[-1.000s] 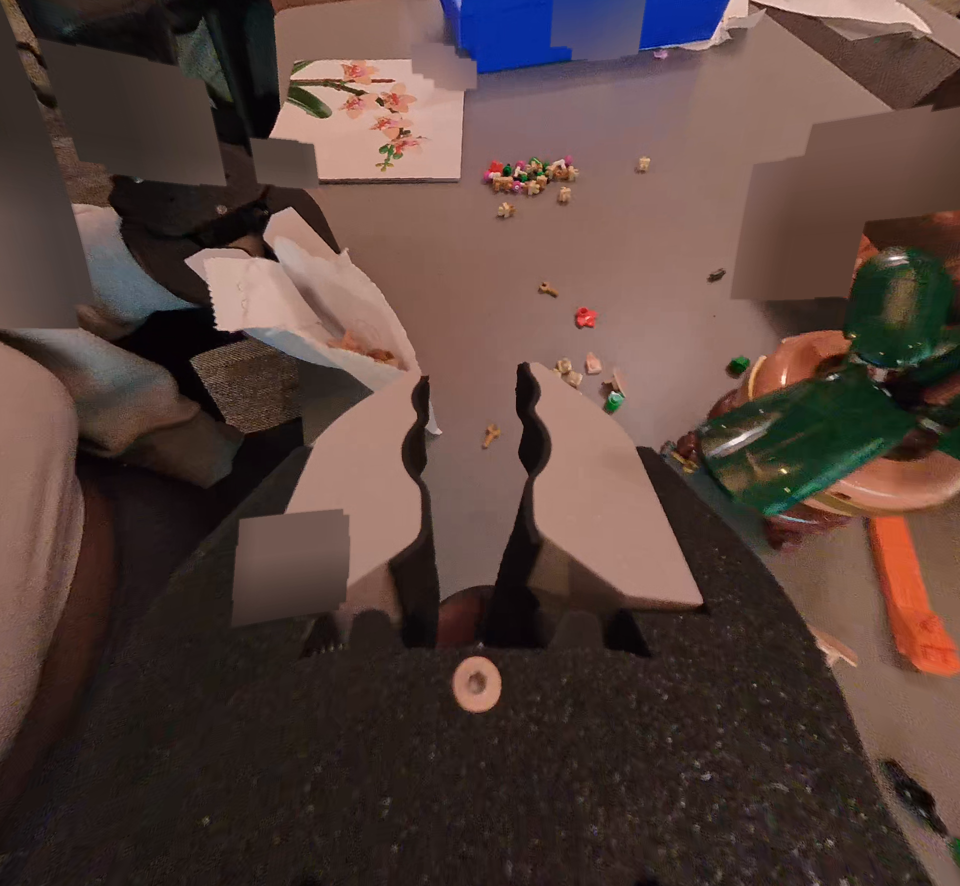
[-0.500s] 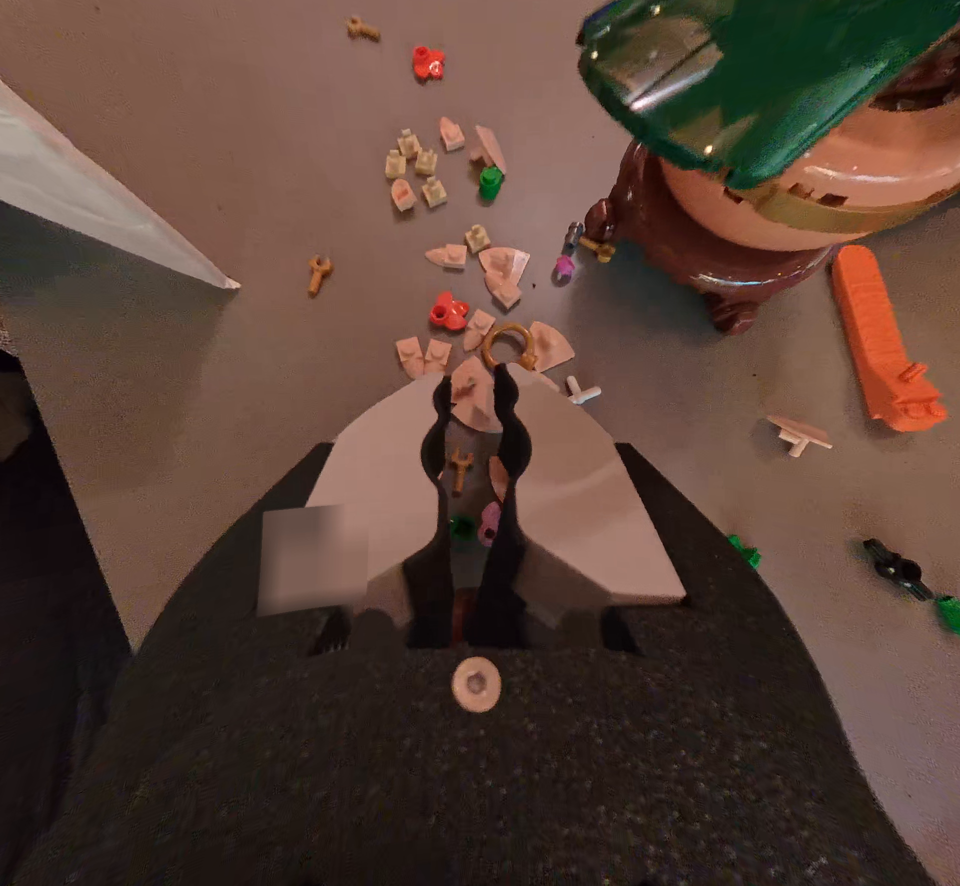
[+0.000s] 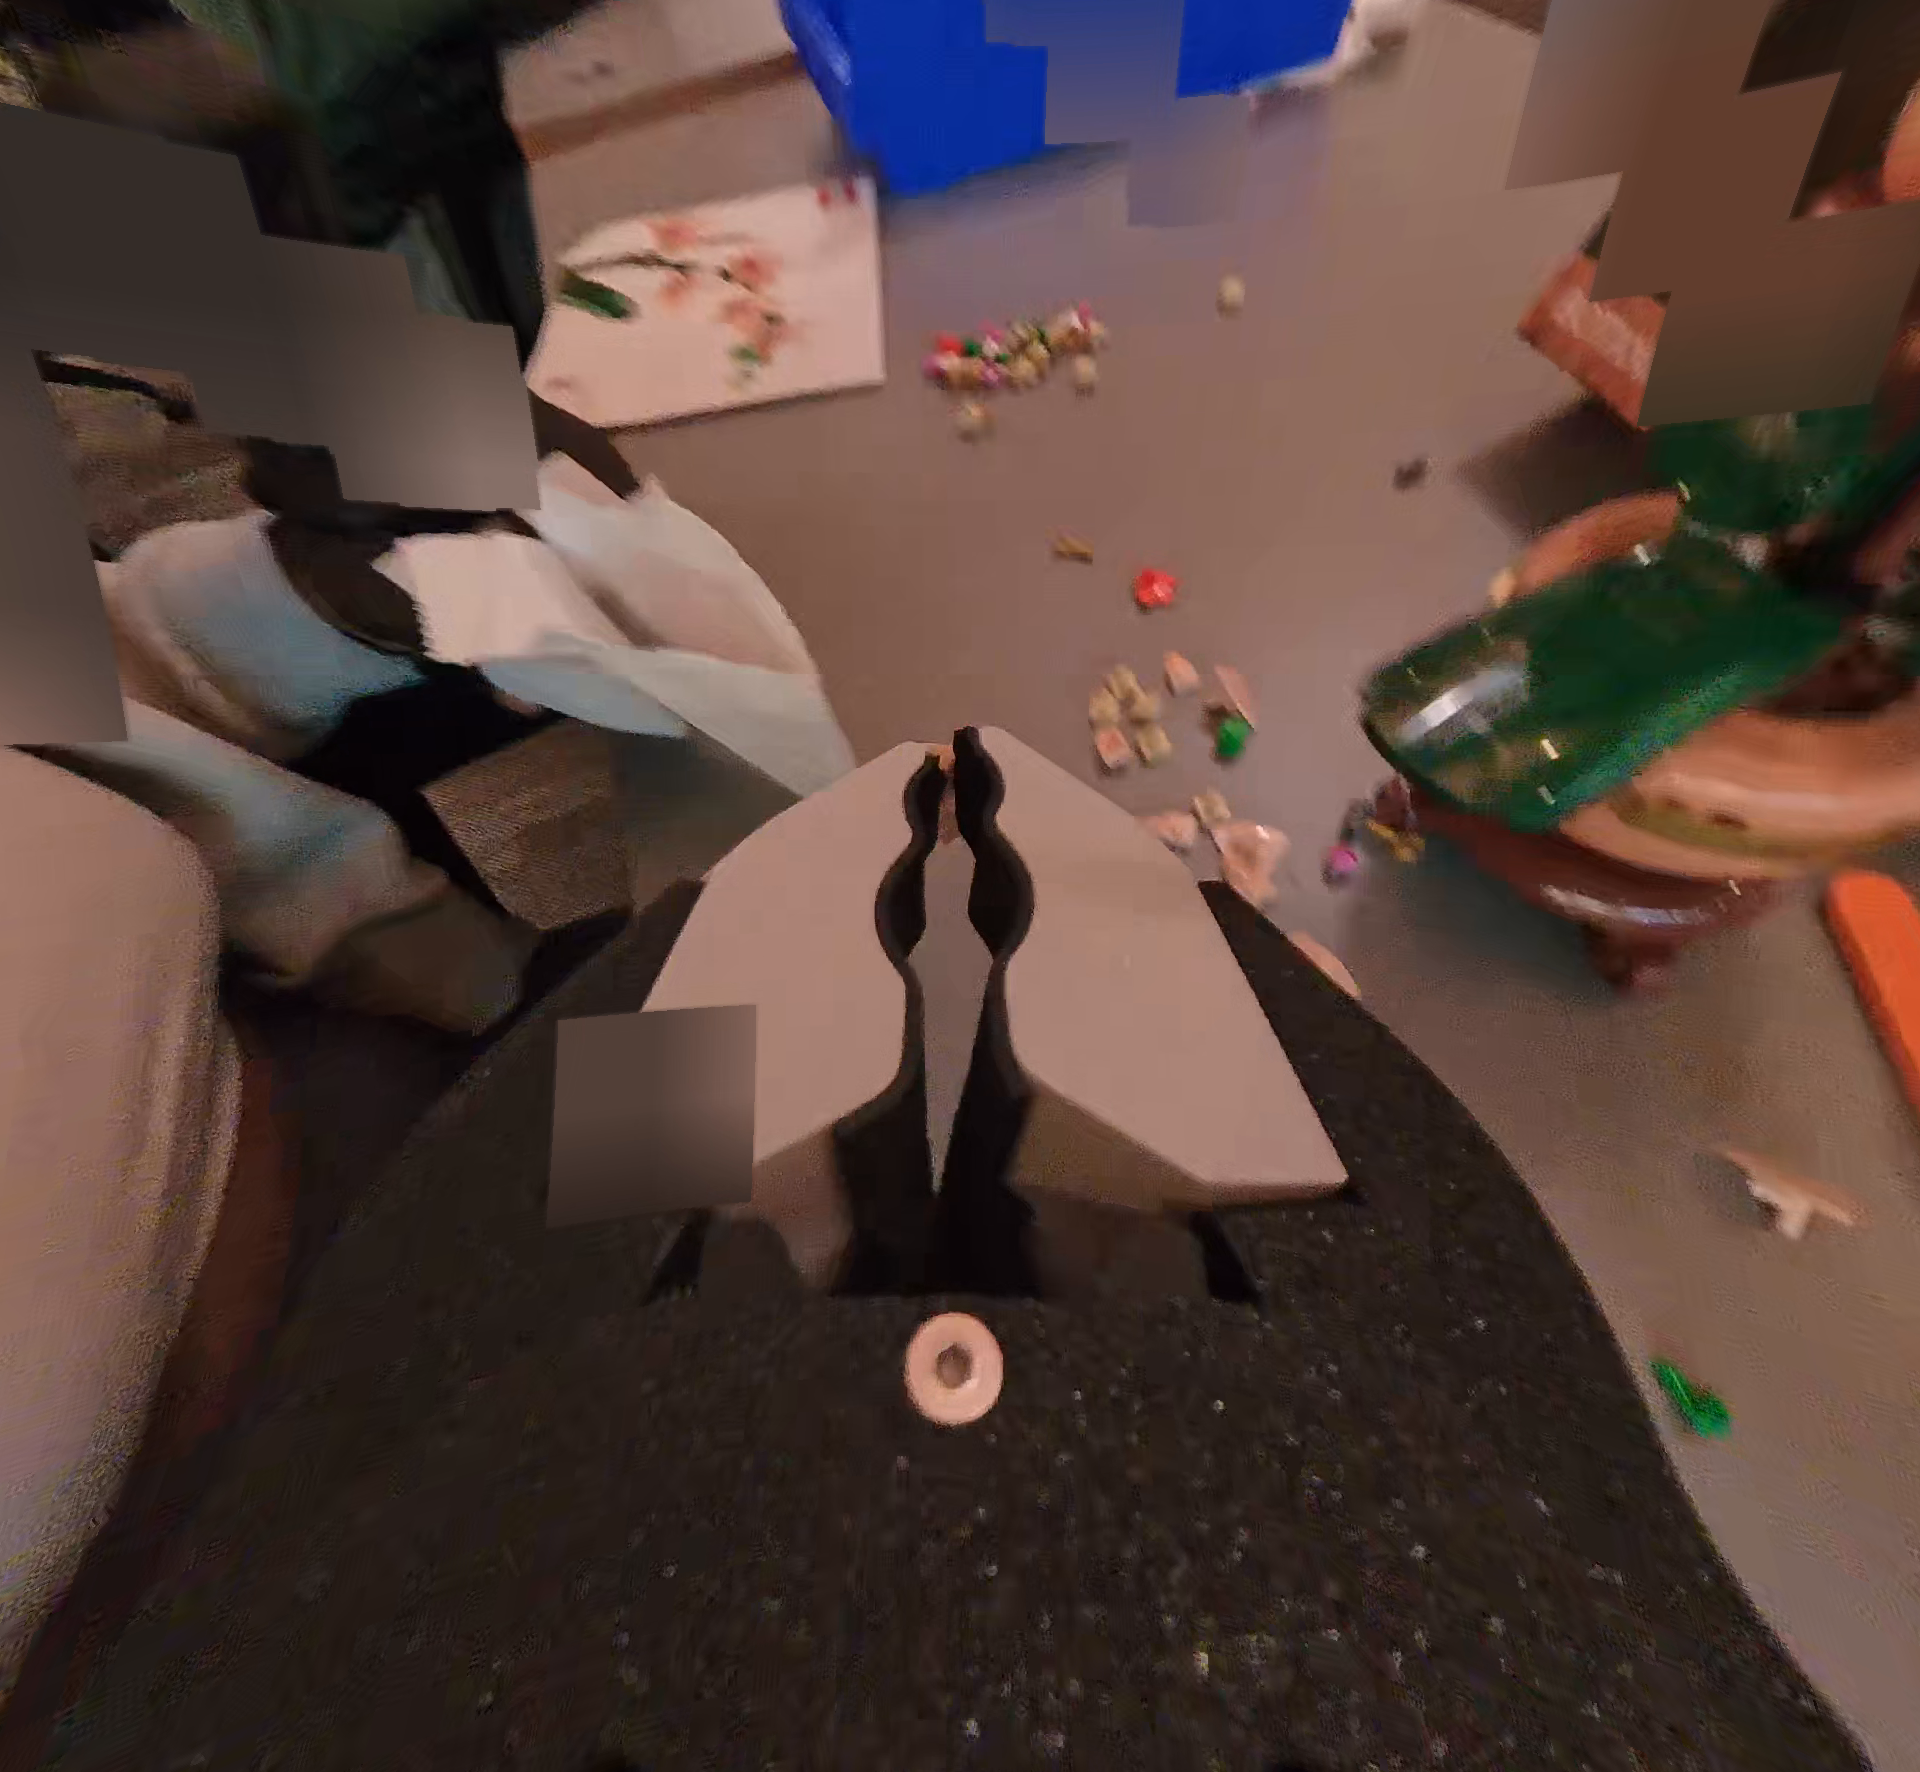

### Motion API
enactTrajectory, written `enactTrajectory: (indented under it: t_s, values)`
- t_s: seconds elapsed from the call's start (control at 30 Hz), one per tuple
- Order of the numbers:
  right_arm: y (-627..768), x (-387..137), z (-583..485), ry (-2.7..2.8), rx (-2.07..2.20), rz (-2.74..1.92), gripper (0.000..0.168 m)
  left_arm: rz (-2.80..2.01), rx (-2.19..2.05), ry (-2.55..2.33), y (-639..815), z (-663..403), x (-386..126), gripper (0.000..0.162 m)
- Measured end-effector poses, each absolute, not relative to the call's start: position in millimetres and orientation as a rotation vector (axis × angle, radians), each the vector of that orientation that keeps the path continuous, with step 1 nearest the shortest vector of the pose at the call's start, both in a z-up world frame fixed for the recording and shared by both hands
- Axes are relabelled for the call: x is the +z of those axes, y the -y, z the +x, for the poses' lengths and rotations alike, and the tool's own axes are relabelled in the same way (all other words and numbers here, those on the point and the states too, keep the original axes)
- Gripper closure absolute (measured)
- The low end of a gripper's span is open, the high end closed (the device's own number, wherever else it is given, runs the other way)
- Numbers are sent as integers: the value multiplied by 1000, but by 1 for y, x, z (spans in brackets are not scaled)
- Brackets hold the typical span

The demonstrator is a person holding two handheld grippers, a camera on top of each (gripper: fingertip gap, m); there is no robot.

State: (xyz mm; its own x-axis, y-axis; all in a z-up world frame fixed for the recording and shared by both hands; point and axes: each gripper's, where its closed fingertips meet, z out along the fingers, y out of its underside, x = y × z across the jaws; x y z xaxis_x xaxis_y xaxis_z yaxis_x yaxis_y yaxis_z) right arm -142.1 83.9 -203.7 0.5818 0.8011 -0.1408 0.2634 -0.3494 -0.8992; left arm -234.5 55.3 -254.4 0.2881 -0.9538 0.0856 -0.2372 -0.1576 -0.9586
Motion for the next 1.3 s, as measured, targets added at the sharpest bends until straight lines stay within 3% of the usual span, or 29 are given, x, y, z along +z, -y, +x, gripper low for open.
enactTrajectory:
  t_s: [0.13,0.3,0.57,0.73,0.83,1.03,1.17,1.3]
  values:
    - [-63,-166,-204,975,880,-1674,165,-1609,-947,-1119,-55,-235,-255,152]
    - [-70,-195,-219,1080,756,-1772,148,-1605,-948,-1115,-55,-235,-254,152]
    - [-71,-180,-183,984,715,-1738,147,-1604,-953,-1115,-55,-235,-254,152]
    - [-97,-243,-98,894,325,-2071,148,-1604,-952,-1115,-55,-235,-254,153]
    - [-98,-274,-81,877,308,-2178,148,-1605,-951,-1114,-56,-235,-254,153]
    - [-108,-285,-71,805,282,-2222,150,-1608,-948,-1115,-56,-234,-254,153]
    - [-109,-286,-74,813,325,-2219,166,-1608,-950,-1114,-56,-234,-254,153]
    - [-110,-284,-76,810,345,-2203,168,-1608,-949,-1116,-56,-234,-254,153]
